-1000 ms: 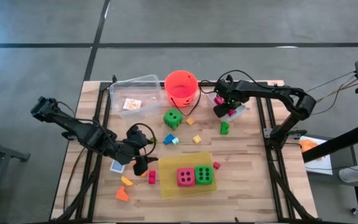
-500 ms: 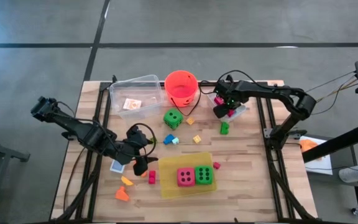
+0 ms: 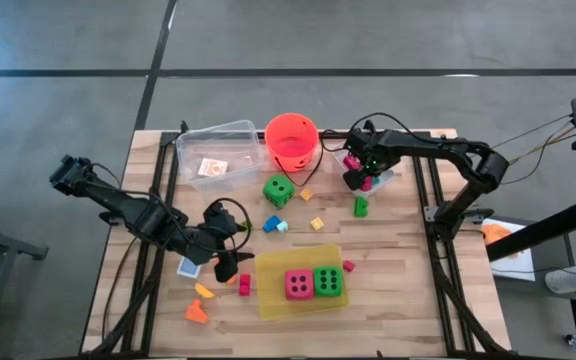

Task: Pick & Place Toys
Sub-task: Put the green game piece into the white bin

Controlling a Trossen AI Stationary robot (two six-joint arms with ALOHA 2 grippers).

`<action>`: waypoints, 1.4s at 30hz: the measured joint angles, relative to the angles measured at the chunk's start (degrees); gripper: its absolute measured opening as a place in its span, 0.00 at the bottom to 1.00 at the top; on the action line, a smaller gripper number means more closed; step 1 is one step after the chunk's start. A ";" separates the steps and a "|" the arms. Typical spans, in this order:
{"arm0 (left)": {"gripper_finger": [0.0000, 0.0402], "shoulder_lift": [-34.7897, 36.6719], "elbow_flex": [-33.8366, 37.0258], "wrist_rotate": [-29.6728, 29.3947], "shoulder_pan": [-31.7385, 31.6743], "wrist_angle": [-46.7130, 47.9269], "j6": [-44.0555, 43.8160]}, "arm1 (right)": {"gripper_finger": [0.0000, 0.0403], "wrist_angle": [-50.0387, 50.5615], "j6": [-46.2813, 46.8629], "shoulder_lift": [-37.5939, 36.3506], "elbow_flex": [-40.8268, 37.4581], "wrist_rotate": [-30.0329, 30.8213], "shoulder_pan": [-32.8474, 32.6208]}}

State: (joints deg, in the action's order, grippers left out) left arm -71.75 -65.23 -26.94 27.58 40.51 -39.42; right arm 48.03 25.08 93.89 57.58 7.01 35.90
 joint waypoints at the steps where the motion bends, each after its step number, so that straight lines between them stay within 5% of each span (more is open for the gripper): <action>1: 0.86 0.00 0.00 0.00 0.00 0.00 0.00 | 0.82 0.03 -0.01 0.00 0.00 0.00 0.00; 17: 0.86 0.00 0.00 0.01 -0.01 0.00 0.02 | 0.91 3.37 -1.33 -1.61 0.22 0.07 0.00; 30: 0.86 0.00 0.00 0.02 -0.01 0.02 0.02 | 0.91 6.65 11.48 -12.49 0.33 -0.69 -1.22; 42: 0.86 0.00 0.02 0.02 -0.01 -0.04 -1.16 | 0.91 10.97 28.75 -21.75 -1.20 -1.46 -17.11</action>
State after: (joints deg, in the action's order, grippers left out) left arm -71.75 -65.21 -26.92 27.58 40.47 -40.58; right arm 59.00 53.82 72.14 56.38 5.55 18.79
